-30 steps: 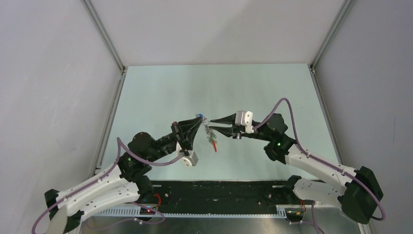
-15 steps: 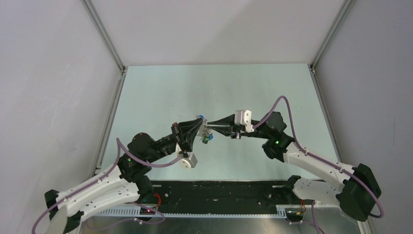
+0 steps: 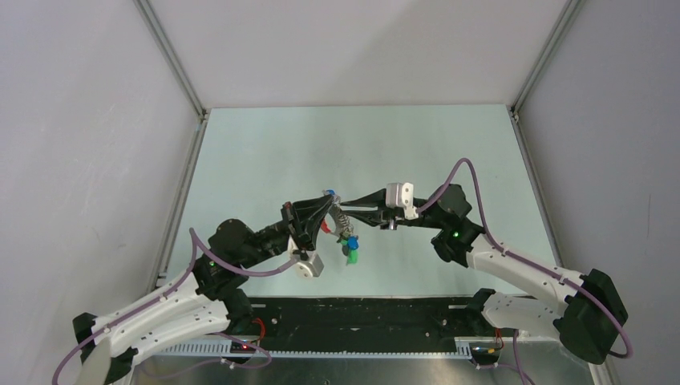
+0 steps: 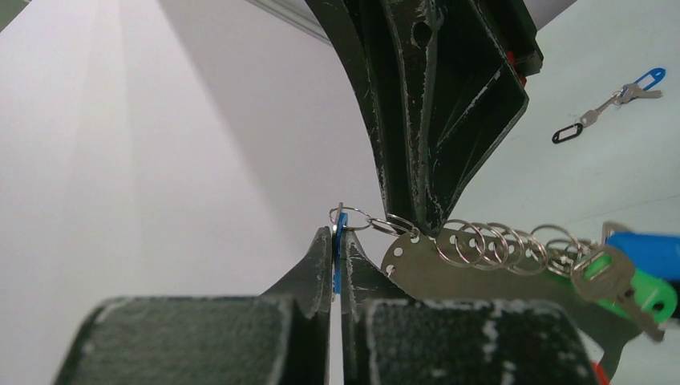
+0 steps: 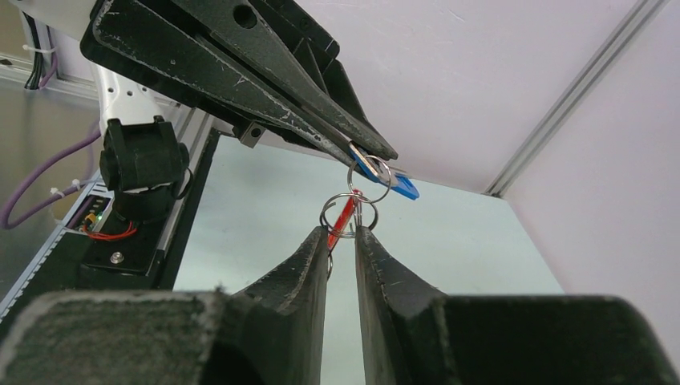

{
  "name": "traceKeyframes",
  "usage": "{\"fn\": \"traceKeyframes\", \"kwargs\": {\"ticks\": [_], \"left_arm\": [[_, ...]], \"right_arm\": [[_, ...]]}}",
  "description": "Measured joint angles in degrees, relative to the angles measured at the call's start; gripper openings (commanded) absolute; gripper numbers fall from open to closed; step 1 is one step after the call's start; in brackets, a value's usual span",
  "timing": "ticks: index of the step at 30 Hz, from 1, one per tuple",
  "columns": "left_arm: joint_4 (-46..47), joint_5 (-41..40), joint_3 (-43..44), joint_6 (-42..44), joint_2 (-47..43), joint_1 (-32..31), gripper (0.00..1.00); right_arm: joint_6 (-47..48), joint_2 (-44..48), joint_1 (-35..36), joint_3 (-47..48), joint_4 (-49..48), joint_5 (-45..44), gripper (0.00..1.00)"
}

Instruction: Remove the keys from the keyring

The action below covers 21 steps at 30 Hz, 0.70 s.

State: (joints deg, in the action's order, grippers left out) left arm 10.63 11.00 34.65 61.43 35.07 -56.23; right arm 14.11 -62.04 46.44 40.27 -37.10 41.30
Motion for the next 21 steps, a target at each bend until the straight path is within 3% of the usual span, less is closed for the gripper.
{"fn": "traceKeyframes", "kwargs": {"ticks": [21], "left_arm": [[0.02, 1.66, -0.22, 0.02, -0.79, 0.0, 0.0]], "right_arm": [[-1.62, -0.22, -2.23, 4.11, -0.09, 1.31, 0.26]]}}
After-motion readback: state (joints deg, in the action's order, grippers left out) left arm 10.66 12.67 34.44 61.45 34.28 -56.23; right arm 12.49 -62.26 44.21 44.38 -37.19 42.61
